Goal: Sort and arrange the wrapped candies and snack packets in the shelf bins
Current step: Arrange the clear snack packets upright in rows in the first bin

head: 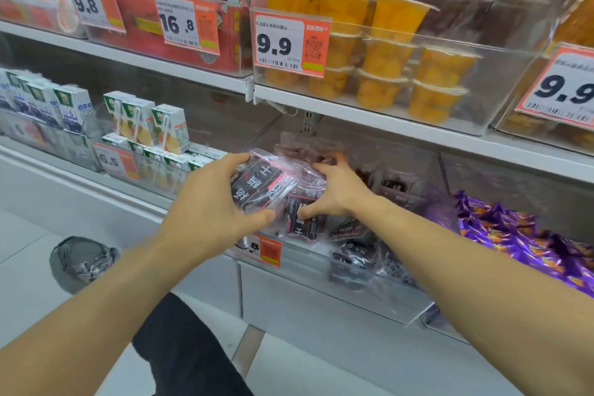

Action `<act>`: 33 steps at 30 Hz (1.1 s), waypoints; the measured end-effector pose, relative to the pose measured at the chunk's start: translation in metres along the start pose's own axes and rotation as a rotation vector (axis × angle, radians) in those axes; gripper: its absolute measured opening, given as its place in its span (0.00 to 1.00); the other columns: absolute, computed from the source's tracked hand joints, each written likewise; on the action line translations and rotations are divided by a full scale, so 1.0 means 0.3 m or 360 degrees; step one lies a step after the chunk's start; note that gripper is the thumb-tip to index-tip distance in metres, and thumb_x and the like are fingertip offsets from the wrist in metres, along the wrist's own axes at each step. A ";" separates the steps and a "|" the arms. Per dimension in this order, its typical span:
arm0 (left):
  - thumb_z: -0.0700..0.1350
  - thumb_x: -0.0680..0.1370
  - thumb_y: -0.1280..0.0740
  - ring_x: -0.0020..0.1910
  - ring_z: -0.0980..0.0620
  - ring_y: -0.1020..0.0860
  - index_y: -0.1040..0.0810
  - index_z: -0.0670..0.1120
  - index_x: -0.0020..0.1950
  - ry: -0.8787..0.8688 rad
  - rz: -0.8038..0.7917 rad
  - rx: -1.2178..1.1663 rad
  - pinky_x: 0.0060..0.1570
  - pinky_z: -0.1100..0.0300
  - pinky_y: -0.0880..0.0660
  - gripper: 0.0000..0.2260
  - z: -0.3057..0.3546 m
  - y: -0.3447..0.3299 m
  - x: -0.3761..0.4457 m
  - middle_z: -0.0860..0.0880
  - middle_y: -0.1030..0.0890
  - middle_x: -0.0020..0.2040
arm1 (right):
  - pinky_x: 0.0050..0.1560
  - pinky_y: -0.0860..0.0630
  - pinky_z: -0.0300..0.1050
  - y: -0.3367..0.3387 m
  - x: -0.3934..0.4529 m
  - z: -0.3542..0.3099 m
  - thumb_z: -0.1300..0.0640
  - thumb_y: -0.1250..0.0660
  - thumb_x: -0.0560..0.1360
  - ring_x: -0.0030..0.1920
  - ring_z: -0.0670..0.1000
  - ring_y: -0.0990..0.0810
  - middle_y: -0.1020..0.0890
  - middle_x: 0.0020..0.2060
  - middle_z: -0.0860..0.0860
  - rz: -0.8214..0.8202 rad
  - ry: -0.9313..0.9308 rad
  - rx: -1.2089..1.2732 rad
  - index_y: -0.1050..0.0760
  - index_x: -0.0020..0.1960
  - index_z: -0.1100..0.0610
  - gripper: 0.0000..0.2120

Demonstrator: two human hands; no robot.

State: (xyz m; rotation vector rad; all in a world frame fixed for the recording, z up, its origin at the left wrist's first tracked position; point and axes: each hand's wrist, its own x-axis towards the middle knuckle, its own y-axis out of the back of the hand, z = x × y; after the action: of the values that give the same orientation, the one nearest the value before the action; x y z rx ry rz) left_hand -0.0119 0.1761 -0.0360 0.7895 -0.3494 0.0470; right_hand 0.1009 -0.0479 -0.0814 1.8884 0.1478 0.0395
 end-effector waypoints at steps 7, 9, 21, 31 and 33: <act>0.49 0.66 0.19 0.34 0.74 0.28 0.28 0.51 0.70 0.0039 -0.0007 0.0009 0.32 0.82 0.35 0.35 0.034 -0.018 0.015 0.68 0.31 0.41 | 0.65 0.26 0.57 0.000 -0.078 -0.026 0.37 0.17 0.54 0.70 0.66 0.31 0.53 0.77 0.61 0.0226 -0.0255 0.0073 0.48 0.77 0.54 0.63; 0.50 0.66 0.19 0.39 0.67 0.26 0.28 0.51 0.71 0.0039 0.0013 0.0023 0.34 0.81 0.34 0.35 0.024 -0.019 0.004 0.65 0.28 0.44 | 0.60 0.24 0.54 -0.005 -0.089 -0.033 0.40 0.16 0.54 0.63 0.65 0.24 0.50 0.77 0.62 0.0258 -0.0246 0.0185 0.45 0.75 0.55 0.60; 0.52 0.68 0.22 0.63 0.51 0.27 0.41 0.57 0.77 -0.0414 -0.0456 0.0783 0.61 0.58 0.29 0.42 0.055 0.001 0.061 0.53 0.27 0.67 | 0.59 0.24 0.49 0.115 -0.181 -0.031 0.54 0.27 0.74 0.57 0.51 0.23 0.25 0.57 0.50 0.0583 0.0385 0.0383 0.27 0.64 0.52 0.20; 0.61 0.69 0.25 0.59 0.58 0.27 0.38 0.52 0.75 -0.0222 -0.0422 0.0090 0.55 0.63 0.31 0.40 0.098 -0.062 0.222 0.54 0.28 0.65 | 0.44 0.16 0.55 0.115 -0.207 -0.001 0.56 0.19 0.67 0.41 0.57 0.14 0.16 0.46 0.52 0.0052 0.0078 0.1254 0.24 0.54 0.58 0.20; 0.58 0.72 0.26 0.49 0.60 0.22 0.29 0.51 0.68 -0.0019 -0.0372 -0.0164 0.47 0.63 0.27 0.28 0.080 -0.100 0.237 0.55 0.23 0.57 | 0.44 0.16 0.60 0.073 -0.214 0.006 0.61 0.19 0.67 0.41 0.61 0.14 0.16 0.48 0.58 -0.0116 -0.0076 0.1572 0.24 0.55 0.61 0.21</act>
State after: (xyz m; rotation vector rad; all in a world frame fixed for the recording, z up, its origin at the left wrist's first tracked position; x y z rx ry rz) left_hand 0.0532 0.1316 -0.0180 0.7241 -0.2669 -0.1934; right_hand 0.0394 -0.0642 -0.0581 2.8634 0.2281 -0.1573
